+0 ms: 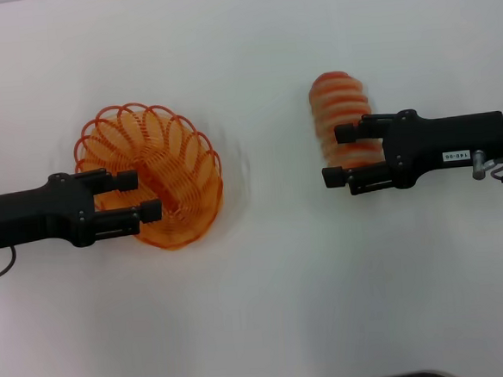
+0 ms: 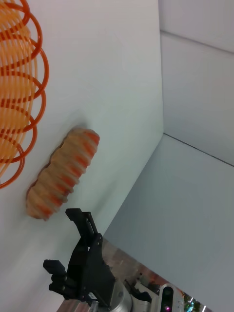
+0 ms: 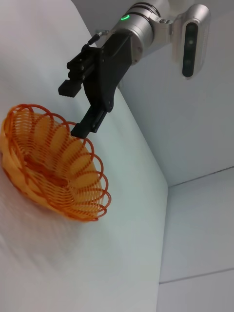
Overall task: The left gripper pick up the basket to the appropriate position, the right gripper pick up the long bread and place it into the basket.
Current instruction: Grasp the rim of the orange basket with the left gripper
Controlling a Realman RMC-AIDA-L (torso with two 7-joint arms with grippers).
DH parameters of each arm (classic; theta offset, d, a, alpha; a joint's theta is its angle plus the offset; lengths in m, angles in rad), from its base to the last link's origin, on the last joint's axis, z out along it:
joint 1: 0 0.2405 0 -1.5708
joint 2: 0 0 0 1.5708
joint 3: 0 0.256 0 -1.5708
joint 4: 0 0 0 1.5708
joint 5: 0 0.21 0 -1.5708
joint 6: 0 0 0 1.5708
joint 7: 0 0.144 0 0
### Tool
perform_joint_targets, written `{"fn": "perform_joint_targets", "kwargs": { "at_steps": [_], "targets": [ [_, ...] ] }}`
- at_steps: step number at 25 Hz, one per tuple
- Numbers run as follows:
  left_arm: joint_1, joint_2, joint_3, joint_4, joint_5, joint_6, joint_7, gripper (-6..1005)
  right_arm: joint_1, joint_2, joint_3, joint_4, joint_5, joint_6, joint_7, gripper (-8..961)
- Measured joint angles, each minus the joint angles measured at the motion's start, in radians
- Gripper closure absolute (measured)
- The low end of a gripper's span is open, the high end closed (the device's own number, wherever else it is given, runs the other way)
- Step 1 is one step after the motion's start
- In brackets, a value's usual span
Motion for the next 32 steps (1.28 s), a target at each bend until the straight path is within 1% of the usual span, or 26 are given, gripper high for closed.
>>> {"fn": "perform_joint_targets", "kwargs": {
  "at_steps": [12, 15, 18, 21, 24, 27, 30, 32],
  "targets": [
    [0.001, 0.0, 0.0, 0.001, -0.003, 0.0, -0.001, 236, 0.0, 0.0, 0.0, 0.0, 0.0, 0.001, 0.002, 45],
    [-0.002, 0.0, -0.001, 0.006, -0.005, 0.001, -0.023, 235, 0.0, 0.0, 0.0, 0.0, 0.0, 0.004, 0.002, 46],
    [-0.012, 0.0, -0.002, 0.036, -0.013, 0.011, -0.078, 235, 0.0, 0.0, 0.0, 0.0, 0.0, 0.004, 0.002, 47],
    [-0.028, 0.002, -0.002, 0.099, -0.026, 0.048, -0.152, 235, -0.001, 0.001, 0.0, 0.0, 0.0, 0.007, -0.005, 48],
    [-0.062, 0.012, 0.001, 0.159, -0.03, 0.066, -0.252, 235, -0.003, 0.003, 0.0, 0.0, 0.0, 0.011, -0.011, 49],
    [-0.108, 0.029, 0.016, 0.196, -0.02, 0.044, -0.364, 240, -0.003, 0.004, -0.001, 0.0, 0.0, 0.012, -0.017, 50],
    [-0.158, 0.052, 0.057, 0.227, 0.0, 0.015, -0.473, 246, -0.006, 0.004, 0.0, 0.001, 0.0, 0.012, -0.027, 51],
    [-0.19, 0.061, 0.091, 0.259, 0.018, -0.005, -0.535, 247, -0.008, 0.005, 0.003, 0.001, 0.0, 0.012, -0.036, 52]
  ]
}}
